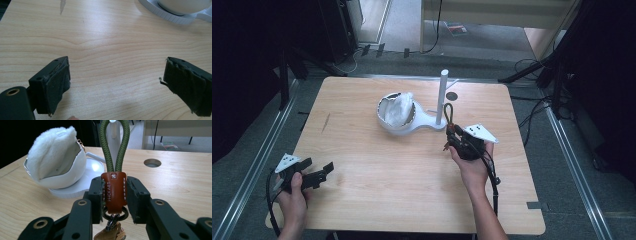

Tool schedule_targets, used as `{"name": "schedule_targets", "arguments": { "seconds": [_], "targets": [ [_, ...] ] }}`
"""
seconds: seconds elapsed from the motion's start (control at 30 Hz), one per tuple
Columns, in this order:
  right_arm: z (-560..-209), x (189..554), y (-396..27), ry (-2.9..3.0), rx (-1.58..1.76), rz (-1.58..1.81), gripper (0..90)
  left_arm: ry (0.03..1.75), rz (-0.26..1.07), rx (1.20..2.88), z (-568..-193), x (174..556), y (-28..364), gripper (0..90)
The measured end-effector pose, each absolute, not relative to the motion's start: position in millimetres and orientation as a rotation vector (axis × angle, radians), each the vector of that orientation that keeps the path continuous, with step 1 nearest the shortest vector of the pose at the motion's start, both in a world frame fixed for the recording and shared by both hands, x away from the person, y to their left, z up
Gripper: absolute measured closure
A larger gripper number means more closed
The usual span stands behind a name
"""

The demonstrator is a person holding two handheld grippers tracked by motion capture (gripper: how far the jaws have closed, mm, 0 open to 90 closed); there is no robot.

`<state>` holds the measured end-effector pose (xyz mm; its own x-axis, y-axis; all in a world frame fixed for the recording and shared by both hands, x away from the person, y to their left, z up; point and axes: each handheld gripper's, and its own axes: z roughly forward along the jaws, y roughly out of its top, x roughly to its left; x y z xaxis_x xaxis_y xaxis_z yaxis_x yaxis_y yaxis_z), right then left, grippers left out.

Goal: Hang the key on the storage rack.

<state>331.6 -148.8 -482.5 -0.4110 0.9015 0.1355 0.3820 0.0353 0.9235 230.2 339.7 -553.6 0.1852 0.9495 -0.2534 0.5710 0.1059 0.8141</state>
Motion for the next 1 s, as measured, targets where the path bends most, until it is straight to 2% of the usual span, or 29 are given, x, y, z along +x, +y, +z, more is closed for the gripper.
{"name": "schedule_targets", "arguments": {
  "seconds": [1.0],
  "targets": [
    [-500.6, 369.1, -129.4, 1.867, 1.367, 1.314, 68.1, 1.492, 0.532, 1.564, -553.9, 230.6, 341.1, 7.8]
  ]
}}
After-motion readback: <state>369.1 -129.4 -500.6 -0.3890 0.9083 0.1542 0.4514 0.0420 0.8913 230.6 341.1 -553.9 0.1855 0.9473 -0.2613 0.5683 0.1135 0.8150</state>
